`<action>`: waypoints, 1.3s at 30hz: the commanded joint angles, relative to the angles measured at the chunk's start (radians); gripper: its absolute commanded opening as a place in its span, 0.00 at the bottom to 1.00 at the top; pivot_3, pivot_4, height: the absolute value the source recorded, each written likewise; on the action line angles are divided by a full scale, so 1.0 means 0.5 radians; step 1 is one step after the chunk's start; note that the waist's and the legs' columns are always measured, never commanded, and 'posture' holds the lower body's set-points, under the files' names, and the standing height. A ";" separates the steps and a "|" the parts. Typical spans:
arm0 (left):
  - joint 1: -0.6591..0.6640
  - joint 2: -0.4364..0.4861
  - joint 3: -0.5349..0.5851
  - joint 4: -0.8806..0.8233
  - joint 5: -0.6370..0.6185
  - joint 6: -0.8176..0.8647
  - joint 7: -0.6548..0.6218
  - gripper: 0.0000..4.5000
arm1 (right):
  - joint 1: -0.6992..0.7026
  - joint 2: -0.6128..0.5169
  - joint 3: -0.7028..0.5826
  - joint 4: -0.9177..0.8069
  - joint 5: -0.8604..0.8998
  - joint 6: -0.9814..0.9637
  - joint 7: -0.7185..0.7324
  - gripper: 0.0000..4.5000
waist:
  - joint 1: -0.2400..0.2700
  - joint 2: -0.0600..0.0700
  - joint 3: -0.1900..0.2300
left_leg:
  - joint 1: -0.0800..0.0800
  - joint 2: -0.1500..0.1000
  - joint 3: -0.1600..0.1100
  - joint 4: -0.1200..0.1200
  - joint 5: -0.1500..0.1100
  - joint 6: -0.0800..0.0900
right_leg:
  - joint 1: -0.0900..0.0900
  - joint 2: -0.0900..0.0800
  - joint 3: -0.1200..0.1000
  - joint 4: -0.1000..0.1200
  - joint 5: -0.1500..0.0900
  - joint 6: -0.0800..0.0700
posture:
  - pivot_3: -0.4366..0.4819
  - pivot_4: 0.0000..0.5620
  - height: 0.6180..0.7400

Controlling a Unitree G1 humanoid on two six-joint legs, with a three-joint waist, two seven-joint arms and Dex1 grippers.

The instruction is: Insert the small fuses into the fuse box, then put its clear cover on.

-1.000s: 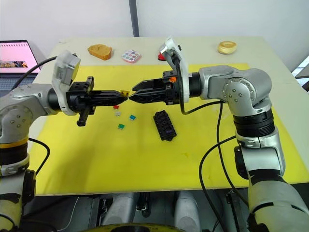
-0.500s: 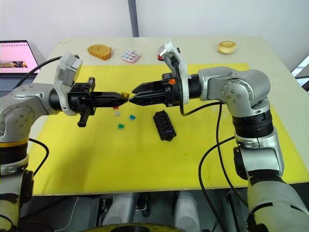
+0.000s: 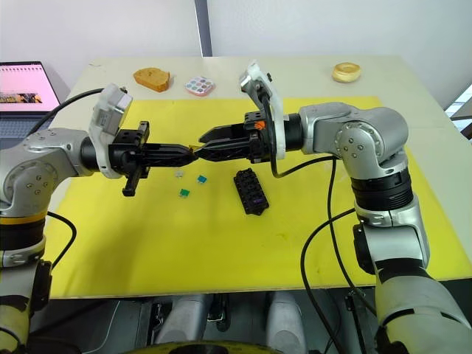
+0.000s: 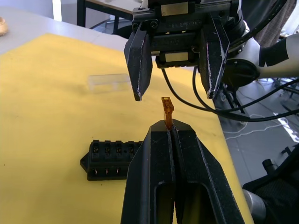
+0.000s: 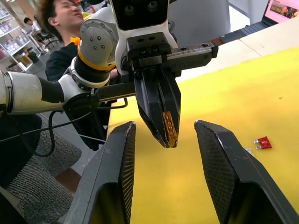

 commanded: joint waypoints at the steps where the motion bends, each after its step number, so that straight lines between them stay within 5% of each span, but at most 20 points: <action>1: -0.042 0.010 0.026 -0.047 -0.018 -0.039 0.006 0.00 | -0.013 0.017 -0.037 -0.070 0.004 -0.017 0.010 0.47 | 0.000 0.000 0.000 | 0.000 0.000 0.000 0.000 0.000 0.000 | 0.000 0.000 0.000 0.000 0.000 0.000 | 0.48 0.27 1.00; 10: -0.048 -0.005 0.016 -0.048 -0.020 -0.053 0.031 0.00 | -0.008 0.007 -0.024 -0.078 -0.006 -0.023 0.031 0.47 | 0.000 0.000 0.000 | 0.000 0.000 0.000 0.000 0.000 0.000 | 0.000 0.000 0.000 0.000 0.000 0.000 | 0.48 0.27 1.00; 13: -0.041 -0.002 0.011 -0.052 -0.018 -0.060 0.027 0.00 | -0.012 0.031 -0.032 -0.069 -0.001 -0.026 0.021 0.29 | 0.000 0.000 0.000 | 0.000 0.000 0.000 0.000 0.000 0.000 | 0.000 0.000 0.000 0.000 0.000 0.000 | 0.48 0.27 1.00; 16: -0.027 0.003 0.012 -0.053 -0.016 -0.068 0.018 0.00 | -0.020 0.064 -0.054 -0.058 0.020 -0.009 -0.007 0.01 | -0.001 0.000 0.000 | 0.000 0.000 0.000 0.000 0.000 0.000 | 0.000 0.001 0.000 0.000 0.000 0.000 | 0.48 0.27 1.00; 25: -0.049 0.020 -0.028 0.016 0.012 -0.072 -0.055 0.00 | 0.012 0.064 -0.032 -0.090 0.009 0.025 0.003 0.01 | 0.000 0.000 0.000 | 0.000 0.000 0.000 0.000 0.001 0.001 | 0.000 0.001 0.000 0.000 0.000 0.000 | 0.48 0.27 1.00; 28: -0.039 0.033 -0.017 0.020 -0.015 -0.039 -0.070 0.18 | 0.022 0.056 -0.042 -0.088 -0.007 0.008 0.006 0.00 | -0.001 0.000 0.000 | 0.000 0.000 0.000 0.000 0.001 0.001 | 0.000 0.001 0.000 0.000 0.000 0.000 | 0.48 0.27 1.00; 35: 0.005 0.086 0.055 0.030 0.034 -0.072 0.008 0.98 | 0.151 0.048 -0.094 -0.013 -0.273 -0.599 0.194 0.00 | 0.001 0.000 0.000 | 0.000 0.000 0.000 0.000 0.001 0.001 | 0.000 0.002 0.001 0.000 0.000 0.000 | 0.48 0.27 1.00; 39: 0.197 0.160 0.054 -0.111 0.109 -0.151 0.041 0.99 | 0.252 -0.056 -0.086 0.214 -0.409 -0.989 0.590 0.00 | -0.003 0.000 0.000 | 0.001 0.000 0.001 0.000 0.001 0.000 | 0.000 0.004 0.002 0.000 0.000 0.000 | 0.48 0.27 1.00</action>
